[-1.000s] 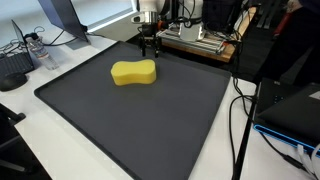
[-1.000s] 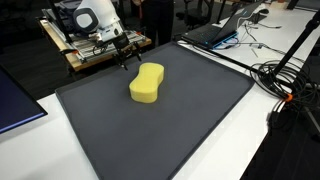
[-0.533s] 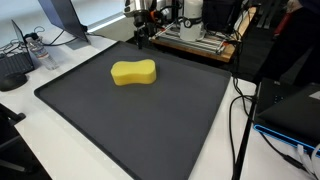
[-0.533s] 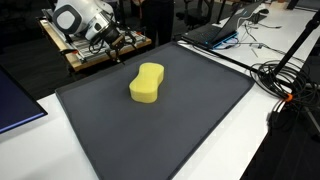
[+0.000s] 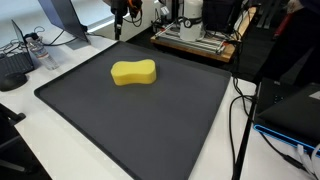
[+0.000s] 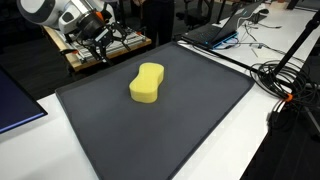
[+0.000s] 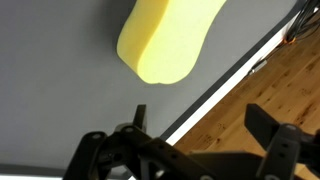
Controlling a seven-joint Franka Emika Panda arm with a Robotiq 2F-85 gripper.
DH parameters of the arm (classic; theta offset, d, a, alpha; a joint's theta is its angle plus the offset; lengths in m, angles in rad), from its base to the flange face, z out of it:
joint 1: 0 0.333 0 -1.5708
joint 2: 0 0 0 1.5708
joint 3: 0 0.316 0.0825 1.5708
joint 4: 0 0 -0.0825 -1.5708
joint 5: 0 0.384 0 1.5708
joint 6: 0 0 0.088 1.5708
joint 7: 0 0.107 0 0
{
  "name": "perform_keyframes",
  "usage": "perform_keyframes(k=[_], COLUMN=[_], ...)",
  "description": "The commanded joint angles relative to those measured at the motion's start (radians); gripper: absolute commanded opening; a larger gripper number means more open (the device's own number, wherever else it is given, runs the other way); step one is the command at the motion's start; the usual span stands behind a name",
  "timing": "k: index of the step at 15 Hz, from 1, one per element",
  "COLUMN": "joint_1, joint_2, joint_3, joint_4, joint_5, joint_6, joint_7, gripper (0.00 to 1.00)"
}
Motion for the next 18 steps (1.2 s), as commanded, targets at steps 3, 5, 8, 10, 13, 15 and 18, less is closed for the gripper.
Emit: perform_keyframes(k=[3, 5, 8, 10, 13, 15, 18], joint_1=[0.065, 0.113, 0.216, 0.306, 0.38, 0.376, 0.388], joint_2=[0.023, 0.02, 0.059, 0.109, 0.188, 0.231, 0.318], joint_3=[-0.018, -0.027, -0.086, -0.165, -0.239, -0.235, -0.249], joint_4=[0.199, 0.248, 0.337, 0.421, 0.586, 0.688, 0.833], joint_5=[-0.131, -0.195, -0.353, -0.493, -0.654, -0.694, -0.697], joint_6=[-0.066, -0.139, -0.193, -0.156, 0.001, 0.111, 0.241], joint_7=[0.349, 0.472, 0.668, 0.804, 0.95, 0.973, 0.958], gripper=[1.0, 1.0, 1.0, 1.0, 1.0, 1.0, 1.0])
